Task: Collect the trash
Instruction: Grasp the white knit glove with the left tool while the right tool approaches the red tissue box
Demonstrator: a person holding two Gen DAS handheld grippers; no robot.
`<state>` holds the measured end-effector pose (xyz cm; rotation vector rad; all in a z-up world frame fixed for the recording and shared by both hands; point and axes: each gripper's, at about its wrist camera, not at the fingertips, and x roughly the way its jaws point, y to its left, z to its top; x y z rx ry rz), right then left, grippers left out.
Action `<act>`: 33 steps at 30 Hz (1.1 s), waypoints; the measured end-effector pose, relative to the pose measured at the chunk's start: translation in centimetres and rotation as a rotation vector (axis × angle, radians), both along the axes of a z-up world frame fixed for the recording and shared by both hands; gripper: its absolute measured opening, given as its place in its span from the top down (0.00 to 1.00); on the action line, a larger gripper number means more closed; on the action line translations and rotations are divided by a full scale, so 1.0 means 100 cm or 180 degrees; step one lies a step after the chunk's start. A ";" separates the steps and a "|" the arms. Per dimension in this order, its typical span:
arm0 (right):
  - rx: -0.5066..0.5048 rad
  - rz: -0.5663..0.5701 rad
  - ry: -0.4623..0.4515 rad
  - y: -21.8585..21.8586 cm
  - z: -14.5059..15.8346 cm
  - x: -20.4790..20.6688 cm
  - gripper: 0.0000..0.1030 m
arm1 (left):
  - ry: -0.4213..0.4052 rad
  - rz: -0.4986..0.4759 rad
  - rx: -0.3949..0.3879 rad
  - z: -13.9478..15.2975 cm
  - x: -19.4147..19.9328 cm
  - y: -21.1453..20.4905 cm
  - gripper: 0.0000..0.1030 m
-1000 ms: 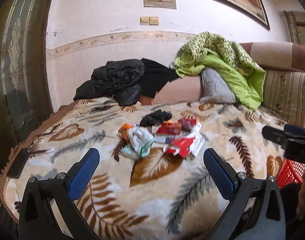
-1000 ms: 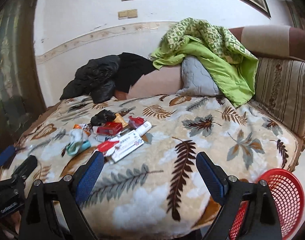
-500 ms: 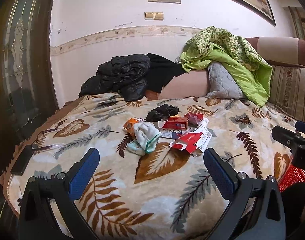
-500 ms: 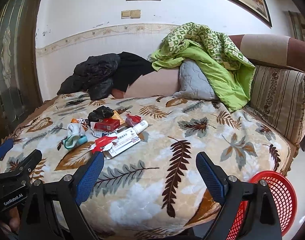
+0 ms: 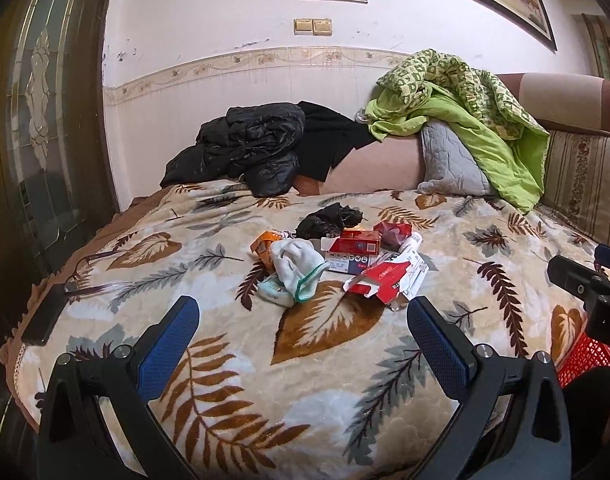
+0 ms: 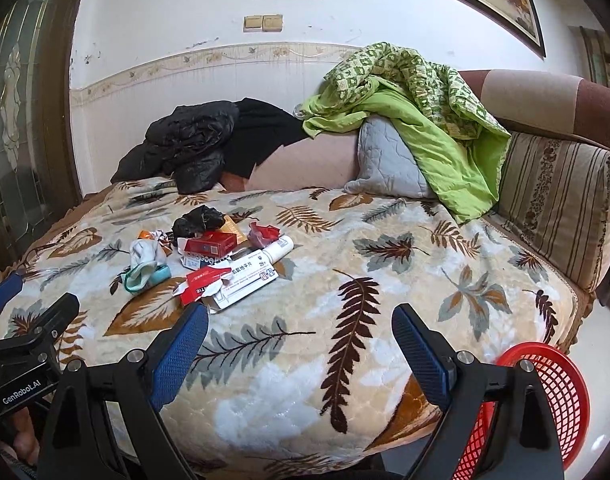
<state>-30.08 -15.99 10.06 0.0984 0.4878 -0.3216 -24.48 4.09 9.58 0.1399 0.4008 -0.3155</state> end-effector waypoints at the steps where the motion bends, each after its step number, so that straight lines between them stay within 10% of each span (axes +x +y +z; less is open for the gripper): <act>1: 0.0000 -0.0001 0.0002 0.000 0.000 0.000 0.08 | 0.0007 -0.0001 -0.0005 0.000 0.000 0.000 0.00; 26: 0.0048 0.0027 0.0014 -0.001 0.000 0.000 0.08 | 0.0035 -0.0014 -0.0020 0.001 0.001 0.000 0.00; 33: 0.0417 0.0213 0.0176 -0.017 -0.010 0.009 0.30 | 0.0595 -0.0022 -0.0200 -0.007 0.034 0.006 0.00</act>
